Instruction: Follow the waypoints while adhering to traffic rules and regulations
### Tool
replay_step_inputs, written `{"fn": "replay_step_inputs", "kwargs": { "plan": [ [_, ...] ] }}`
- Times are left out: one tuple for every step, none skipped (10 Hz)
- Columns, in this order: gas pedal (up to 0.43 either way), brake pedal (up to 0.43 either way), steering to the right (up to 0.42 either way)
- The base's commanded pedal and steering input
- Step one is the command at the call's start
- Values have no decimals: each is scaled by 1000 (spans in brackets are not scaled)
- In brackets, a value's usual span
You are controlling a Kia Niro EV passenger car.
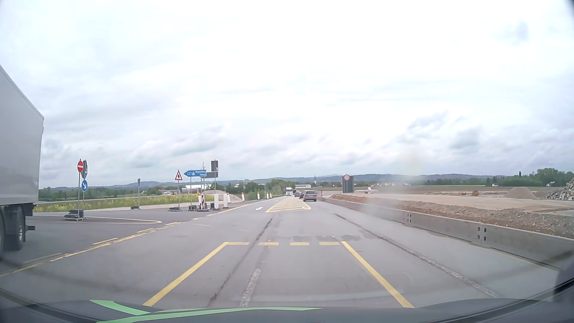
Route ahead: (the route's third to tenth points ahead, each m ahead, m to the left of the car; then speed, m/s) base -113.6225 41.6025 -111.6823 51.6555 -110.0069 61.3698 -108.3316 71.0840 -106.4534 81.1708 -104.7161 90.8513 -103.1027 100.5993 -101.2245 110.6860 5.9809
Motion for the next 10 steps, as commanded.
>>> {"fn": "replay_step_inputs", "kwargs": {
  "plan": [
    [0,85,-17],
    [0,85,-20],
    [0,43,-19],
    [0,0,-16],
    [0,0,-14],
    [0,0,-13],
    [0,0,-14],
    [0,0,-14],
    [0,0,-14],
    [0,0,-14]
  ]
}}
